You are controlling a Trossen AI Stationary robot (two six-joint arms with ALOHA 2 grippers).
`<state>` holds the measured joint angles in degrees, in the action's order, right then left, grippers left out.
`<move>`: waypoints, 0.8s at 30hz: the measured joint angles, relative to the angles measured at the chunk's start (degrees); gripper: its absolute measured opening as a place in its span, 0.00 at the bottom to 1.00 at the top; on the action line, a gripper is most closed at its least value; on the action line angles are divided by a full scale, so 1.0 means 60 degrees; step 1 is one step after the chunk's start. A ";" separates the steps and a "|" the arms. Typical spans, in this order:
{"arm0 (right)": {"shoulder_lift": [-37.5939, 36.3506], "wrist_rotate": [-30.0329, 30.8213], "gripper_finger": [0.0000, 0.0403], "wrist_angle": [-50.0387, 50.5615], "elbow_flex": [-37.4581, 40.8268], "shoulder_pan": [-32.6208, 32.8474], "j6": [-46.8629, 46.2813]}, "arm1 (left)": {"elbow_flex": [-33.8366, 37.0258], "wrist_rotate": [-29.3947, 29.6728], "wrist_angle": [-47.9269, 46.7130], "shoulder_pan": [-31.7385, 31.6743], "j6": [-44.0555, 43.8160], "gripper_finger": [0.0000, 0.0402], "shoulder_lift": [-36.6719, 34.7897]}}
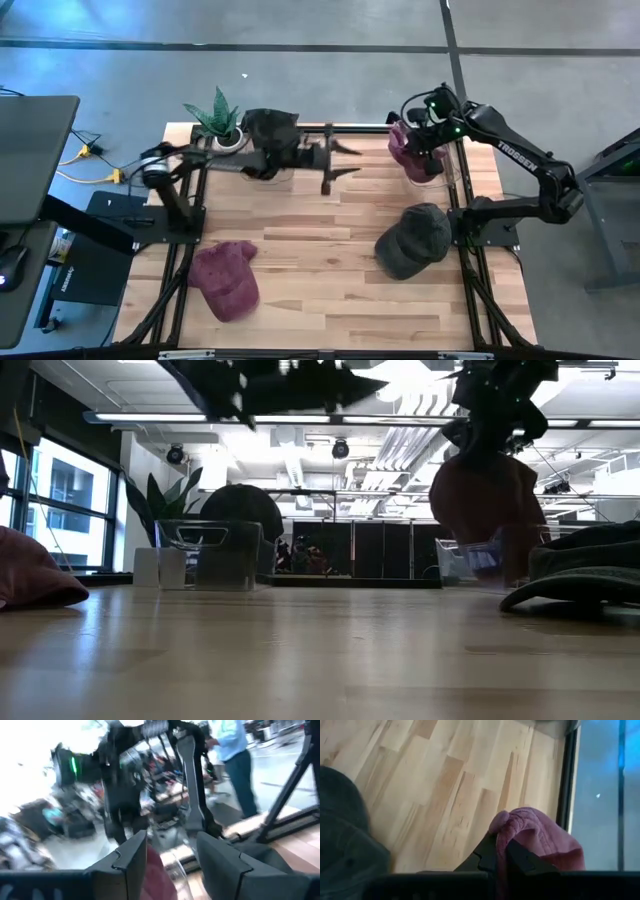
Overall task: Pick & Place hat
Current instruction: Put the right red cap into the right transparent bin
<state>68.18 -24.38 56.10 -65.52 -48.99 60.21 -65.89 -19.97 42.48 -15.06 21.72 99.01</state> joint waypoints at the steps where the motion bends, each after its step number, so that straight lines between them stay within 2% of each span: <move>1: -0.0049 -0.0086 0.01 -0.0039 0.0000 0.0000 0.0040 | -0.0345 -0.0382 -0.0201 -0.0266 -0.0268 0.42 0.0289; 6: -0.0258 -0.0791 0.01 -0.0255 0.0000 0.0000 -0.0126 | -0.2546 -0.2038 -0.1050 -0.0928 -0.0712 0.49 0.2116; 8: -0.0325 -0.1076 0.01 -0.0329 0.0000 0.0000 -0.0269 | -0.3498 -0.2298 -0.1648 -0.0989 -0.0676 0.55 0.2828; 13: -0.0449 -0.1319 0.01 -0.0312 0.0000 0.0095 -0.0507 | -0.5404 -0.1651 -0.3212 -0.0989 -0.0456 0.72 0.3955; 16: -0.0476 -0.1363 0.01 -0.0297 0.0000 0.0244 -0.0628 | -0.6301 -0.1075 -0.3933 -0.0914 0.0113 0.77 0.4475; 20: -0.0565 -0.1352 0.01 -0.0291 0.0000 0.0401 -0.0740 | -0.6701 -0.1117 -0.4879 -0.0837 0.0855 0.76 0.4713; 22: -0.0605 -0.1338 0.01 -0.0280 0.0000 0.0423 -0.0850 | -0.6829 -0.1015 -0.4692 -0.0738 0.1255 0.72 0.4996; 24: -0.0658 -0.1136 0.01 -0.0229 0.0000 0.0423 -0.0887 | -0.6764 -0.1198 -0.5153 -0.0718 0.1317 0.66 0.5154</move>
<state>64.23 -31.20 54.73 -65.52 -46.46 54.89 -106.48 -27.16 11.56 -19.37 29.62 129.94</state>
